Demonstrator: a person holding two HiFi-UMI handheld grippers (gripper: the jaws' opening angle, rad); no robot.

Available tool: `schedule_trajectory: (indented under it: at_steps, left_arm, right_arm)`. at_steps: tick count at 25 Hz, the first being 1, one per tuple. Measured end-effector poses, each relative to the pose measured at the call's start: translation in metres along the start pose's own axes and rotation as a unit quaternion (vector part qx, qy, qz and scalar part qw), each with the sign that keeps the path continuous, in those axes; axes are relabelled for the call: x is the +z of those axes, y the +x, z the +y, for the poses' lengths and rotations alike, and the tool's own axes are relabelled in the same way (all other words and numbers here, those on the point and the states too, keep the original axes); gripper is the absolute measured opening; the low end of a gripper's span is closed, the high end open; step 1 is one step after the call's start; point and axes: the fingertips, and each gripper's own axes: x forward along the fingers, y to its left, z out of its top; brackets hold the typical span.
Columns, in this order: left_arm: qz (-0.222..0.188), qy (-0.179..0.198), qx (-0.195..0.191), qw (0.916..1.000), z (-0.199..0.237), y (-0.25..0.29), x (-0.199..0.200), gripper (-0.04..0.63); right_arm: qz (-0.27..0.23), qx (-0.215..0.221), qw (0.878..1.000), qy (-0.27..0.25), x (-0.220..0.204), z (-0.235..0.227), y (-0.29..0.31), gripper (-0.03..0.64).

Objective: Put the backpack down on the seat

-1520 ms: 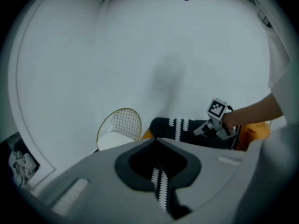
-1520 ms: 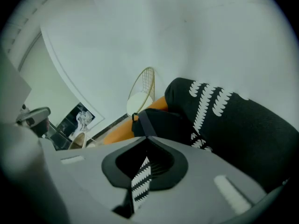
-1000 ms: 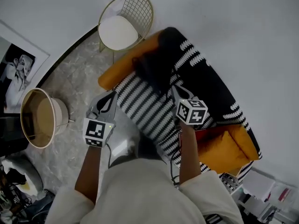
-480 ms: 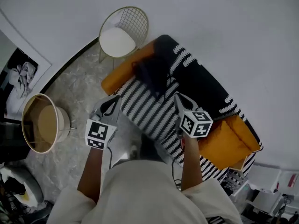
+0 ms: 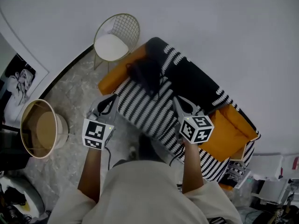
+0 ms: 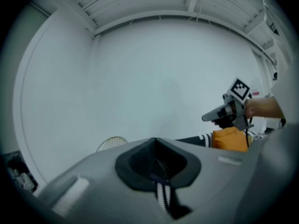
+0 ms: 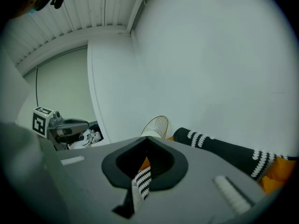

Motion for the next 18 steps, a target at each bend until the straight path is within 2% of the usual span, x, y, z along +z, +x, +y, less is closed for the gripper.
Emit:
schedule_trajectory:
  at_steps: [6,14,18]
  left_arm:
    - [-0.022,0.018,-0.012,0.9995,-0.036,-0.031,0.021,0.003]
    - [-0.054,0.043,-0.011,0.9976,-0.058,-0.070,0.047,0.003]
    - [-0.071,0.044,-0.012,0.9965,-0.063,-0.087,0.059,0.003]
  right_arm:
    - [-0.017,-0.014,0.999,-0.030,0.002,0.018,-0.054,0.006]
    - [-0.058,-0.013,0.995,-0.076,0.029,0.052,-0.100,0.006]
    - [-0.088,-0.016,0.992,-0.093,0.047,0.068,-0.114,0.006]
